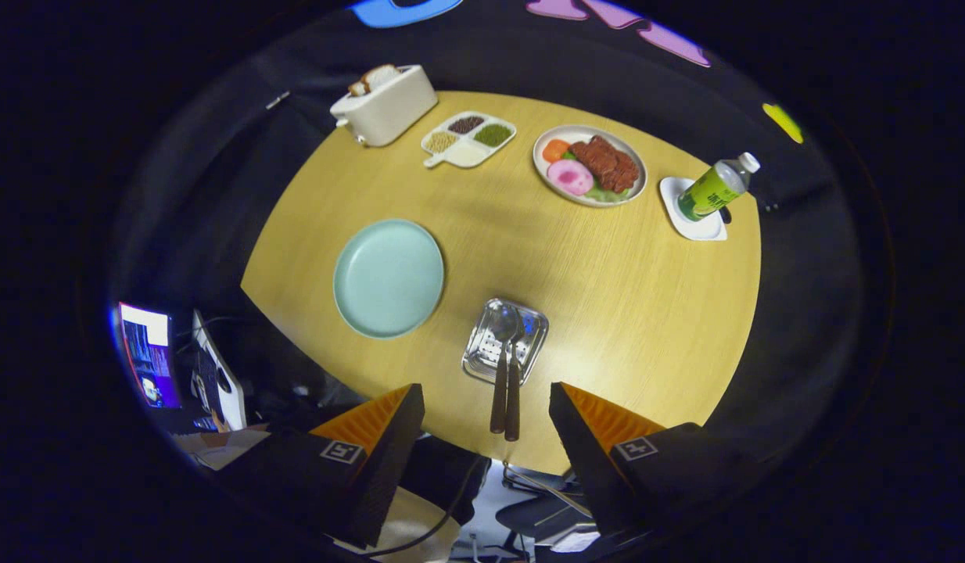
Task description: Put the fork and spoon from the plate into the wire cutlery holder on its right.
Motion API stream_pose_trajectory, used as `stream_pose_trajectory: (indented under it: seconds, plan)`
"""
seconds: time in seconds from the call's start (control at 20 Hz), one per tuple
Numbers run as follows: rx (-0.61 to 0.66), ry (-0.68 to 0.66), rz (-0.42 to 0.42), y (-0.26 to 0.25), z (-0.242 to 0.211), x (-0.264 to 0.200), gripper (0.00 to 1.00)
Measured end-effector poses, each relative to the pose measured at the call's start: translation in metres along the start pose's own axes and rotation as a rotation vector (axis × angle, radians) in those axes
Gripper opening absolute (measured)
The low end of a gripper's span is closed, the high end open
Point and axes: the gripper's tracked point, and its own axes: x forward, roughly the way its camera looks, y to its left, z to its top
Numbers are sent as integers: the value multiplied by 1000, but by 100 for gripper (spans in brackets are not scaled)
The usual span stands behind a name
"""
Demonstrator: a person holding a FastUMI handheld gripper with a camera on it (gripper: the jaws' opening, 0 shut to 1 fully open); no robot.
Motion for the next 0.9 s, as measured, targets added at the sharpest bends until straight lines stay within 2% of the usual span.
stream_pose_trajectory:
  seconds: [0.15, 0.4, 0.6, 0.75, 0.9]
  plan:
    - [61, -241, -22, 8, 19, -45, 100]
    - [169, -667, -139, 12, 36, -127, 100]
    - [226, -986, -298, 3, 43, -191, 99]
    - [272, -1173, -406, -5, 36, -238, 99]
    - [301, -1278, -471, -12, 23, -256, 99]
